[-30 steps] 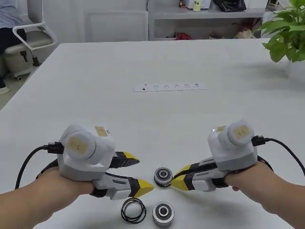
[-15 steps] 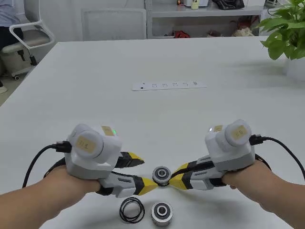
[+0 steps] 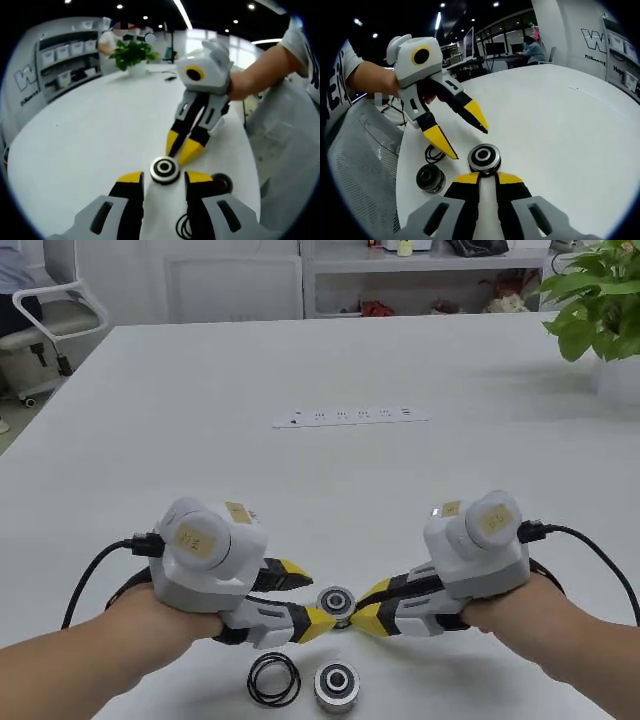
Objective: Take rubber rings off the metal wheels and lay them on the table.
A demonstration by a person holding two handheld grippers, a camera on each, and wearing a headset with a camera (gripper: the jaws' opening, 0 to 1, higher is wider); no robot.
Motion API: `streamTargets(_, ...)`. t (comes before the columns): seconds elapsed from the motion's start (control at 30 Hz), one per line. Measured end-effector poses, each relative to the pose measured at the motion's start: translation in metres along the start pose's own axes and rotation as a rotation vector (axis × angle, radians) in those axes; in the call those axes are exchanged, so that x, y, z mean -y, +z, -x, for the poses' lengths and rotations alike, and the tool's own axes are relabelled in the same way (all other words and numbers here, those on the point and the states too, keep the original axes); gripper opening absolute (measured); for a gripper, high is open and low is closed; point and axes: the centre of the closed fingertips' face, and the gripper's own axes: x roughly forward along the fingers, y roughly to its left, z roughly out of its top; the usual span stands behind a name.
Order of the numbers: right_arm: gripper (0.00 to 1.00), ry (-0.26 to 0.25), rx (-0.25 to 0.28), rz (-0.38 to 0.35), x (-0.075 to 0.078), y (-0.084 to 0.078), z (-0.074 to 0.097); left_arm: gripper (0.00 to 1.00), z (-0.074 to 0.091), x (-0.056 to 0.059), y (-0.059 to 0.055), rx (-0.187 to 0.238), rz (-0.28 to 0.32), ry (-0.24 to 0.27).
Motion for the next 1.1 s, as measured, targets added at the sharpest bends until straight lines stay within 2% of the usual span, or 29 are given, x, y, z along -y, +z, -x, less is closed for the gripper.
streamTargets(0.23,0.09,-0.001,0.0,0.004,0.0,0.0,0.0,0.29,-0.004,0.001,-0.001,-0.006,-0.007,-0.004)
streamTargets(0.57,0.09,-0.001,0.0,0.009,0.0,0.0,0.0,0.25,-0.011,0.004,0.003,-0.007,-0.024,-0.013)
streamTargets(0.73,0.09,0.0,0.001,0.011,0.0,0.0,0.0,0.21,-0.013,0.006,0.0,-0.021,-0.035,-0.018)
streamTargets(1.0,0.09,-0.001,0.004,0.016,0.0,0.0,-0.001,0.2,-0.014,0.005,0.001,-0.011,-0.043,-0.011)
streamTargets(1.1,0.09,-0.001,0.006,0.017,0.0,0.0,-0.001,0.2,-0.015,0.005,0.002,-0.003,-0.025,-0.009)
